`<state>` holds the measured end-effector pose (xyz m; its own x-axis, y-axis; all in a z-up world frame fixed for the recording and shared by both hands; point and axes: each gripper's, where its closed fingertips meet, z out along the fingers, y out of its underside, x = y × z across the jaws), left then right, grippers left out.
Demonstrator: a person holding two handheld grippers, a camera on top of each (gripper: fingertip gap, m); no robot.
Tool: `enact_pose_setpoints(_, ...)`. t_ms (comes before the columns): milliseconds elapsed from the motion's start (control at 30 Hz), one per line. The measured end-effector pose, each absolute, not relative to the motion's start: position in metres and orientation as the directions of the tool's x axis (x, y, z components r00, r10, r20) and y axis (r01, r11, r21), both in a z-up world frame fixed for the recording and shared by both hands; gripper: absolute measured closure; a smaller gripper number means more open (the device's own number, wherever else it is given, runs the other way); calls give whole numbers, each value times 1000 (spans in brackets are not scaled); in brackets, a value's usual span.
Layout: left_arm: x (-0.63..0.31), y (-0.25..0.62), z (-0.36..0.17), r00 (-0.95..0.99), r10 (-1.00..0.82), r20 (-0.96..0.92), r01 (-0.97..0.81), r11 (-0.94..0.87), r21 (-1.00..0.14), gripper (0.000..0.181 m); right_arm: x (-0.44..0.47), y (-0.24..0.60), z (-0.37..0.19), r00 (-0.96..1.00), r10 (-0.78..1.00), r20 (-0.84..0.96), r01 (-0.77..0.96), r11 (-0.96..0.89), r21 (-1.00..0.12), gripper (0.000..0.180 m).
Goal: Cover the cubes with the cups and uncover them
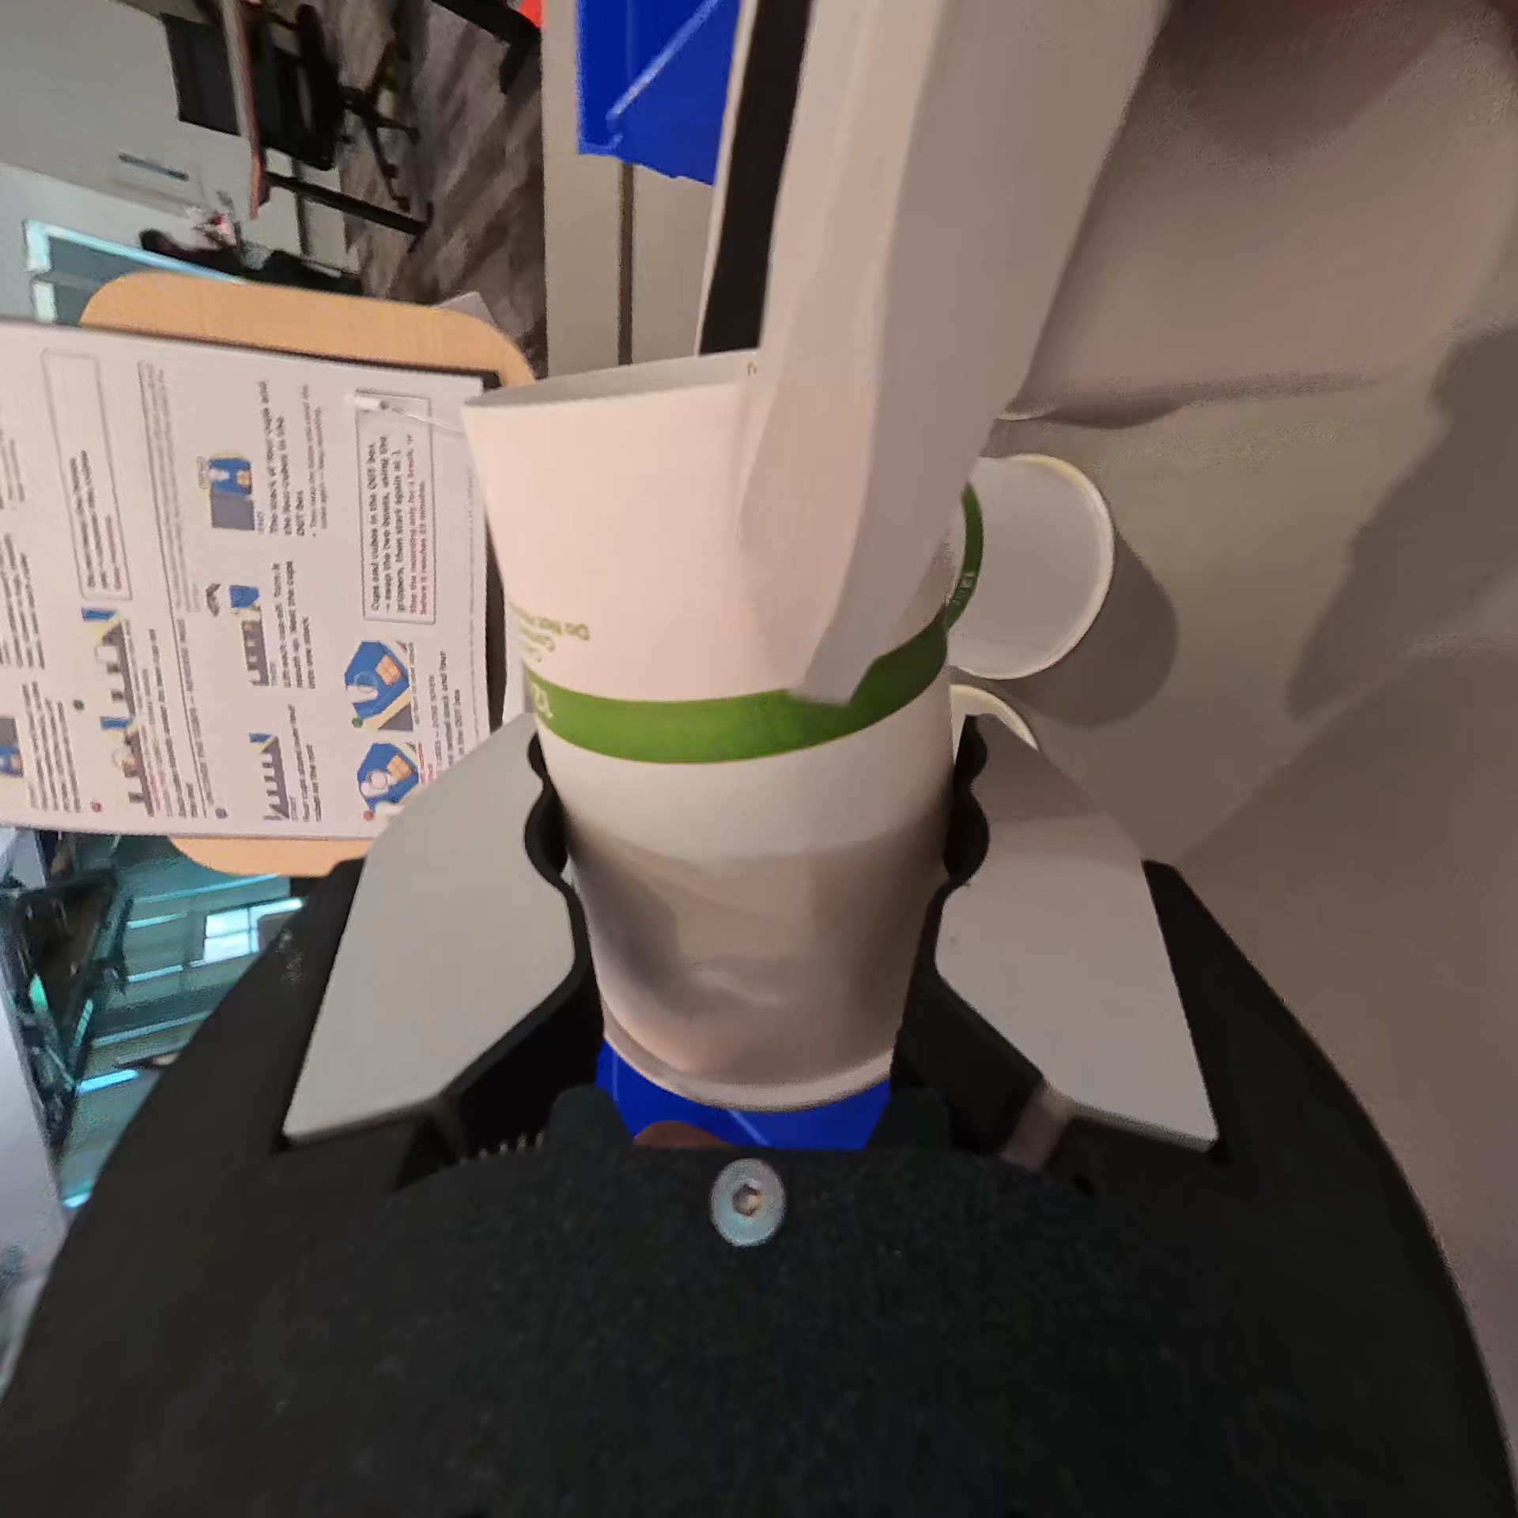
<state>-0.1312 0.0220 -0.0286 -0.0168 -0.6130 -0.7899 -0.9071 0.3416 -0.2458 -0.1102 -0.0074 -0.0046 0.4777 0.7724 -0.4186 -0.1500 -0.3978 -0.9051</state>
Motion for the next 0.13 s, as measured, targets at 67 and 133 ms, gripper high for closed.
enact_pose_setpoints(67,-140,27,-24,99,-608,-787,-885,308,-350,89,-97,-9,2,513,770,-381,-173,-342,-924,98)
enact_pose_setpoints(133,-154,29,-18,268,-639,-721,-822,238,-517,89,-81,-15,6,535,765,-360,-191,-306,-933,99)
